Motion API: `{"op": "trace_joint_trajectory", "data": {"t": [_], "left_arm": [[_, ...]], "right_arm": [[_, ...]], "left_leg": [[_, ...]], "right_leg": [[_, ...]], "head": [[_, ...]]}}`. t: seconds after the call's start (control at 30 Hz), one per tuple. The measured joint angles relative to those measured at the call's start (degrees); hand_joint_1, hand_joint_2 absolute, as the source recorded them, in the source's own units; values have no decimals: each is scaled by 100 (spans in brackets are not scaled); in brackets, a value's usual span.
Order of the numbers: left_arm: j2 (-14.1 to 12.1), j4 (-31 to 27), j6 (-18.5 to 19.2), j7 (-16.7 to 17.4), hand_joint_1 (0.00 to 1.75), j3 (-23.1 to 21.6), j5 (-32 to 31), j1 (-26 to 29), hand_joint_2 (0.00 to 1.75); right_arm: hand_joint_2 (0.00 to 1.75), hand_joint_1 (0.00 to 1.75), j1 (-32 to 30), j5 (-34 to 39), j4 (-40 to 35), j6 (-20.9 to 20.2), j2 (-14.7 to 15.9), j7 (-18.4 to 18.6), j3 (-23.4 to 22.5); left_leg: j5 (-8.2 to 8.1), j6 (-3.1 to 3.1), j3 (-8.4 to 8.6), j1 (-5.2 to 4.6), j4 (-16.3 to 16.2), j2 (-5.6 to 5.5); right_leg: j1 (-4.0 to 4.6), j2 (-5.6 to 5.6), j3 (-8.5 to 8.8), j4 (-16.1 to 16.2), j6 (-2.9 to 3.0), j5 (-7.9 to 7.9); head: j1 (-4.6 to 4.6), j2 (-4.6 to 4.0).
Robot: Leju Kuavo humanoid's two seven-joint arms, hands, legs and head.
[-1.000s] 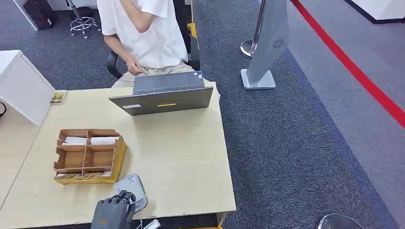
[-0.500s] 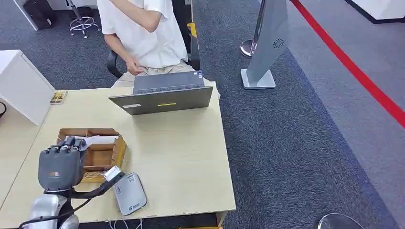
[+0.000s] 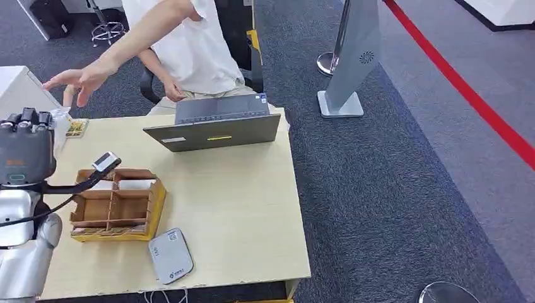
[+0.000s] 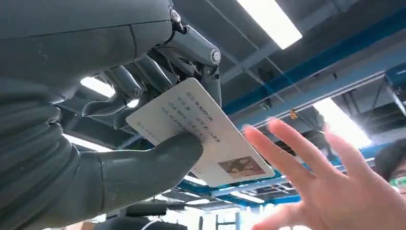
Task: Pass the card to the sensor for recognition and then transmit it.
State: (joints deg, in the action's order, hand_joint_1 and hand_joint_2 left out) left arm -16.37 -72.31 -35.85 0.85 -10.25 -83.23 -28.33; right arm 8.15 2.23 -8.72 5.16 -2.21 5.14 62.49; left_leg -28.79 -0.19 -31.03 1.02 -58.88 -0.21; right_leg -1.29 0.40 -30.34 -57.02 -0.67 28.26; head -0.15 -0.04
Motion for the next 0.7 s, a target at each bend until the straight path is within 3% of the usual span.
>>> {"op": "trace_joint_trajectory", "data": {"t": [0.47, 0.5, 0.7], "left_arm": [[-28, 558, 101, 55, 175, -11, -83, -389, 175], [-28, 571, 111, 59, 0, -13, -83, -392, 175], [-26, 591, 177, 63, 0, -31, 57, -395, 175]], "right_arm": [[175, 0, 4, 7, 0, 2, 0, 0, 4], [175, 0, 3, 11, 0, 4, 0, 0, 4], [175, 0, 1, 15, 0, 17, 0, -4, 2]], "left_leg": [[0, 0, -3, 0, 0, 9], [0, 0, -3, 0, 0, 13], [0, 0, -6, 0, 0, 16]], "right_leg": [[0, 12, -9, 0, -2, -2], [0, 15, -10, 0, -2, -2], [0, 18, -15, 0, -2, -2]], "head": [[2, -2], [0, -2], [0, -2]]}}
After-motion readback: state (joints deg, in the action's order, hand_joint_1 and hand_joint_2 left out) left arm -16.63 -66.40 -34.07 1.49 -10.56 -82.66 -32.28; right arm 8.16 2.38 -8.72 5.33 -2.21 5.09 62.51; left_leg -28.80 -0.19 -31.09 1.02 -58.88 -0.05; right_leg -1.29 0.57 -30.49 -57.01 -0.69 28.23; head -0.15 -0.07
